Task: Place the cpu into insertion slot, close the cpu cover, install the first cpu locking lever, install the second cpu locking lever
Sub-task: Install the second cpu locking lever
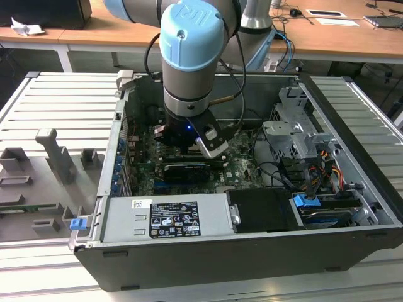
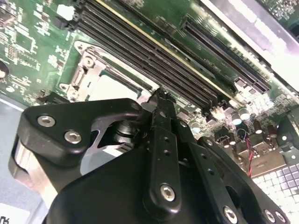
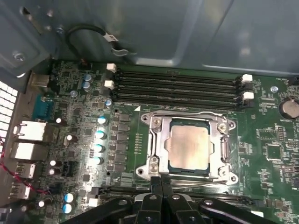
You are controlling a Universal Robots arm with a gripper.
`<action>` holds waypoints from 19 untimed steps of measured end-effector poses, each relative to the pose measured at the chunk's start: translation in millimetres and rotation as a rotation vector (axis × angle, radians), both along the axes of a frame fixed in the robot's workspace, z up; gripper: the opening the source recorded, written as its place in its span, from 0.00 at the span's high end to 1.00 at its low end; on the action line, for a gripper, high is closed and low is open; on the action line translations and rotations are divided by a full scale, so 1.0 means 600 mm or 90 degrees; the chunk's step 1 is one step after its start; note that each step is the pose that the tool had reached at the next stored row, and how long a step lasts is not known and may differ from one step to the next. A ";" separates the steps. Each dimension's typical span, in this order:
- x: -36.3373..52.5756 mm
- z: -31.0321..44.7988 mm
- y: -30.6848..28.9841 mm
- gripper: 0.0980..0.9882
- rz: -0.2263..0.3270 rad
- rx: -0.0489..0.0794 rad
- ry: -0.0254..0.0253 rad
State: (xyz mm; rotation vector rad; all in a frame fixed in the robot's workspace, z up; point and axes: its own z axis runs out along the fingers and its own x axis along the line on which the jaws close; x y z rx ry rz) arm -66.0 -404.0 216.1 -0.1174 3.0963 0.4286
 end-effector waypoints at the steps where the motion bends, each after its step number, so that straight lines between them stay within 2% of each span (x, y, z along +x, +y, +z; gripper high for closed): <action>1: -0.004 -0.003 -0.0005 0.99 0.000 0.002 -0.0004; 9: -0.016 -0.018 -0.0034 0.99 0.000 0.020 -0.0006; 14: -0.017 -0.028 -0.0036 0.99 0.000 0.026 -0.0006; 19: -0.017 -0.036 -0.0034 0.99 0.000 0.036 -0.0008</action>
